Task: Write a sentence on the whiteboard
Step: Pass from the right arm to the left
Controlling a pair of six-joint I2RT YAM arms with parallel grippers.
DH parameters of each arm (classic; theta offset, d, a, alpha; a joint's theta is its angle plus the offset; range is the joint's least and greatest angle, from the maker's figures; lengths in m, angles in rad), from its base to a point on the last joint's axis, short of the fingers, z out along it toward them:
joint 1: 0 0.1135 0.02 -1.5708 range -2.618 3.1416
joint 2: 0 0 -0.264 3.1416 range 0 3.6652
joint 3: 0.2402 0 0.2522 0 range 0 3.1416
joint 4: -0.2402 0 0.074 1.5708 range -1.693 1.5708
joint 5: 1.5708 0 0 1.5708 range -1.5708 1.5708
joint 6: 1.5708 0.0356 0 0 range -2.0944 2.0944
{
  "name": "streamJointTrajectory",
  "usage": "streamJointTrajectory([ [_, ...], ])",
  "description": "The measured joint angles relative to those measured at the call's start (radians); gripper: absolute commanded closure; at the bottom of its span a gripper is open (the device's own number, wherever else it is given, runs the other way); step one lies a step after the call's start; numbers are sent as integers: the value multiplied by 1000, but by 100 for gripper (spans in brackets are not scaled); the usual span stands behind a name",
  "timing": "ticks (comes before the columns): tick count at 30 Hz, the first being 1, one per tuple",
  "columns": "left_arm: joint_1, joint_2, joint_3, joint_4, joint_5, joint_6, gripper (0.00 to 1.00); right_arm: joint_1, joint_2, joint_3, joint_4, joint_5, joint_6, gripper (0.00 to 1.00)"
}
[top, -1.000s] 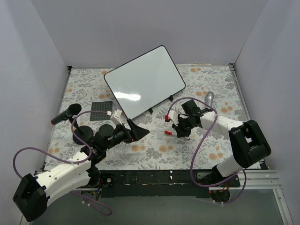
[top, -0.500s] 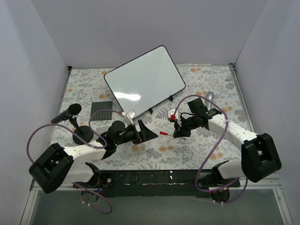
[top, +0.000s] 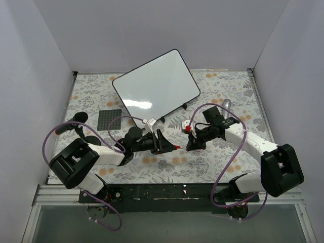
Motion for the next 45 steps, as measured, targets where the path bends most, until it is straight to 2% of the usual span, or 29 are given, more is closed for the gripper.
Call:
streamJointTrajectory([
  [6, -13, 39, 24, 36, 25, -7, 57, 0, 0, 0, -3, -3, -4, 99],
  [7, -13, 44, 27, 40, 27, -8, 61, 0, 0, 0, -3, -3, -4, 99],
  [13, -21, 80, 63, 39, 35, -10, 62, 0, 0, 0, -3, -3, -7, 99],
  [16, -29, 95, 82, 35, 36, -9, 66, 0, 0, 0, -4, -3, -11, 99],
  [20, -32, 106, 94, 23, 35, -3, 77, 0, 0, 0, -10, -6, -16, 99],
  [24, -32, 114, 96, 4, 34, 2, 100, 0, 0, 0, -19, -7, -18, 99],
  [31, -35, 85, 77, -1, 19, 20, 100, 0, 0, 0, -19, -21, -26, 99],
  [32, -37, 63, 63, -6, 8, 27, 100, 1, 0, 0, -20, -30, -30, 39],
  [34, -45, -6, 22, -16, -20, 43, 100, 1, 0, 3, -23, -76, -43, 30],
  [38, -46, -202, -95, -13, -50, 87, 100, -43, -35, 6, -72, -125, -119, 21],
  [42, -46, -395, -200, -4, -63, 142, 100, -137, -115, -7, -172, -243, -322, 12],
  [45, -47, -521, -243, -20, -72, 179, 100, -165, -164, -13, -250, -325, -459, 11],
])
